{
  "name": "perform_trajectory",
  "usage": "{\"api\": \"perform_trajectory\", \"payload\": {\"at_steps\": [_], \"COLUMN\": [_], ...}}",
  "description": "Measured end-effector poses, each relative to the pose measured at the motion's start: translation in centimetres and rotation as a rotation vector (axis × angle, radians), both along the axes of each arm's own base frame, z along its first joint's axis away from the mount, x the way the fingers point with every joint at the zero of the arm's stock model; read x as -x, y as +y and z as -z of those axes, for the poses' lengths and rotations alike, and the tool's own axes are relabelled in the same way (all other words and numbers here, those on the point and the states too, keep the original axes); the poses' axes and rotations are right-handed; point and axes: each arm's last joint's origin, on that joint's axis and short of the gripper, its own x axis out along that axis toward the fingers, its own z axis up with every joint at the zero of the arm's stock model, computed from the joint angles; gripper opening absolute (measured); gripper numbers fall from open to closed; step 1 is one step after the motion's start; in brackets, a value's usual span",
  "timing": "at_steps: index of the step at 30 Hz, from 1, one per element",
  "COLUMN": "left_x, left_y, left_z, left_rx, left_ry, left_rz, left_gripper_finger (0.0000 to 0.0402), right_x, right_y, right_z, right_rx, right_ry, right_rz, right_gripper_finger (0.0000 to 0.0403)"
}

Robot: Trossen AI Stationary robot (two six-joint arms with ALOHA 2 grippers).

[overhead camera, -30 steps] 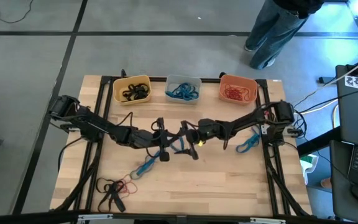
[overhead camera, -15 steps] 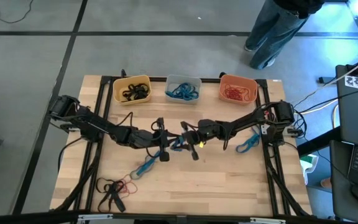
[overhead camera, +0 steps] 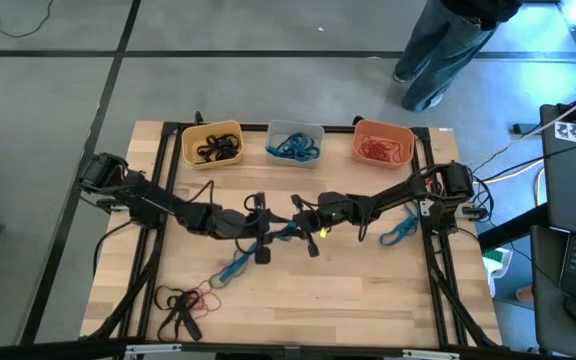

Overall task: Sort rubber bands into baskets
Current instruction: Put the blue rubber band into the grey bin

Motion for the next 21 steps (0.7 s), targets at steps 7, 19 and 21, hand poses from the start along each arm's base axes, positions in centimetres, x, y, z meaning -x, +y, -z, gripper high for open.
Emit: {"api": "perform_trajectory", "payload": {"at_steps": [7, 19, 21], "left_x": [1.9, 4.6, 5.0], "left_y": [-0.2, -0.1, 0.2], "left_z": [-0.3, 1.4, 2.0], "left_rx": [-0.078, -0.020, 0.003], "left_ry": [0.166, 0.171, 0.133], "left_rz": [0.034, 0.026, 0.013], "left_gripper_finger": [0.0158, 0.0144, 0.0144], "right_x": [0.0, 0.5, 0.5], "right_y": [-0.1, -1.1, -1.6], "right_z": [0.1, -2.7, -3.8], "right_rx": [0.004, 0.126, 0.181], "right_ry": [0.014, 0.103, 0.123], "right_rz": [0.023, 0.337, 0.403], "right_gripper_finger": [0.0018, 0.0009, 0.0011]}}
